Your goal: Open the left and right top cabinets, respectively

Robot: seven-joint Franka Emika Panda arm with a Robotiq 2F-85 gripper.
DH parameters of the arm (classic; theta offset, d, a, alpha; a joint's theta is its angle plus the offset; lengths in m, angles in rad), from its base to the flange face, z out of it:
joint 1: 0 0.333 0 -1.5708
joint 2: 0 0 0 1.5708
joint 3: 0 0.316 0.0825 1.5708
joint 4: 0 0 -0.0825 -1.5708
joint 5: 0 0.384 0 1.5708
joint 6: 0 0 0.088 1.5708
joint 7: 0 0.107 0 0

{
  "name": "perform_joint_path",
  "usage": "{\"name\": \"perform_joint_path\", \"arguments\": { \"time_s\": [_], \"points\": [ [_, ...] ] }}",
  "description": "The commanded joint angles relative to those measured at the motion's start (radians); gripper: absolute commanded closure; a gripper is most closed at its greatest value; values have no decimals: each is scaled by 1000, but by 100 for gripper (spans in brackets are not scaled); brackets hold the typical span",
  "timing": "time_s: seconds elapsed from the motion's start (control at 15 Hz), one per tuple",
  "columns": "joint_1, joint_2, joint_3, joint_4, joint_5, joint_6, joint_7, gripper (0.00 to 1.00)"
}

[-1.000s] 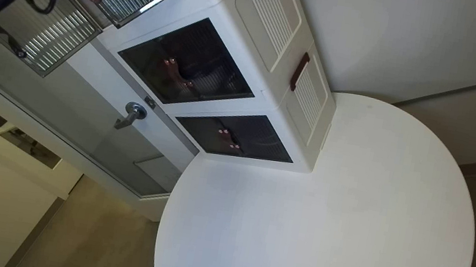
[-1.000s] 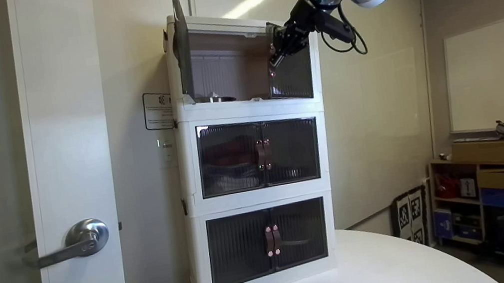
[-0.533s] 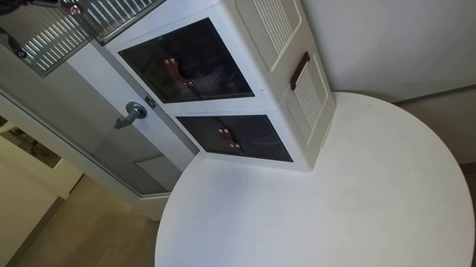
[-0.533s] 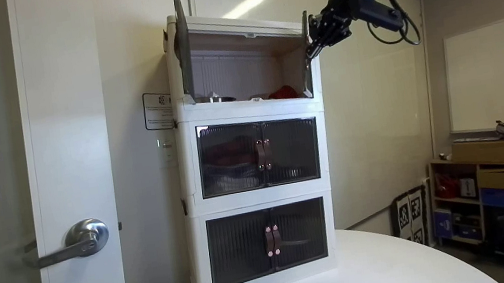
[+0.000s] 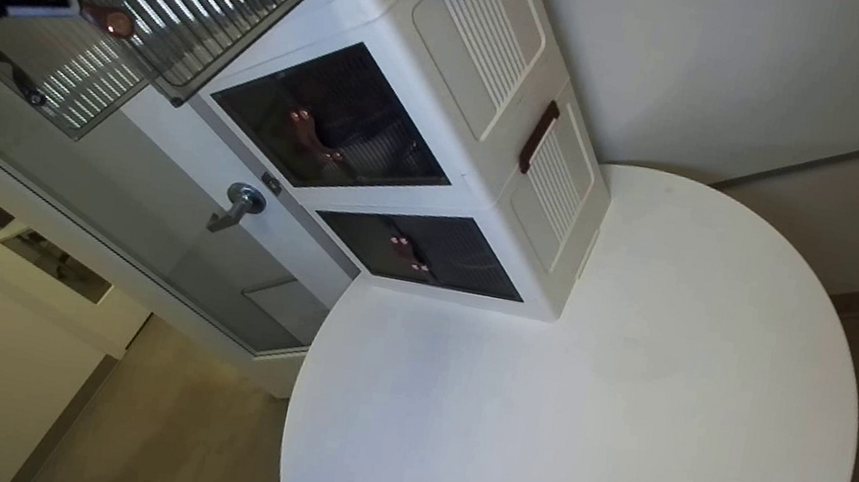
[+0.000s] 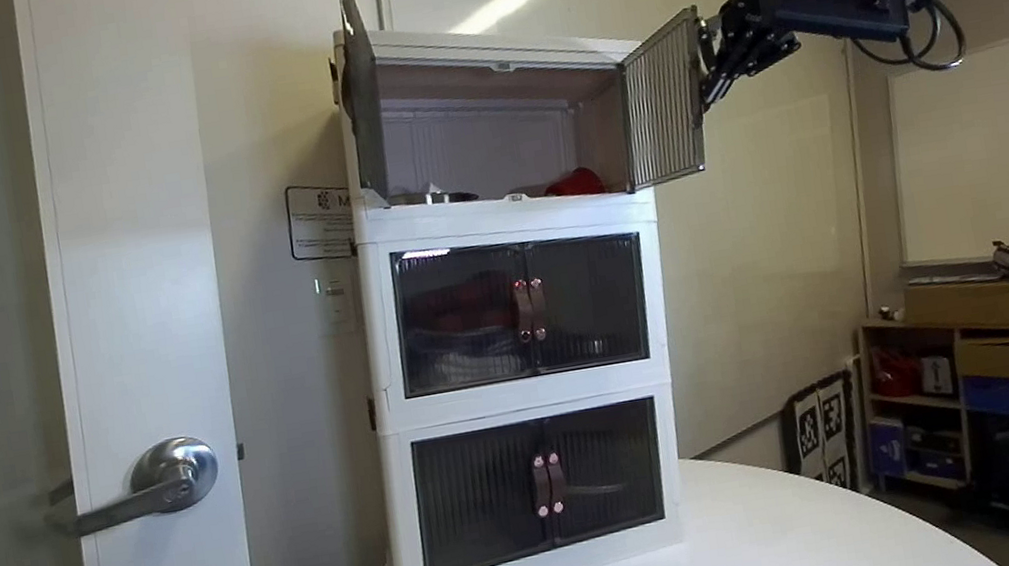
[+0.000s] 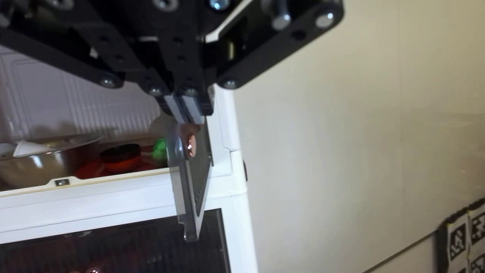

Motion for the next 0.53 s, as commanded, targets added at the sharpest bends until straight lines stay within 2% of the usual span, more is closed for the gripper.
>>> {"name": "perform_joint_path", "arguments": {
  "time_s": [0.0, 0.07, 0.27, 0.47],
  "points": [
    [-85, -187, 64, -50, 6, -89, 124, 71],
    [-94, -197, 69, -45, 2, -105, 142, 67],
    [-108, -226, 60, -26, -14, -143, 157, 44],
    [-98, -197, 43, -10, -11, -98, 133, 22]
  ]
}}
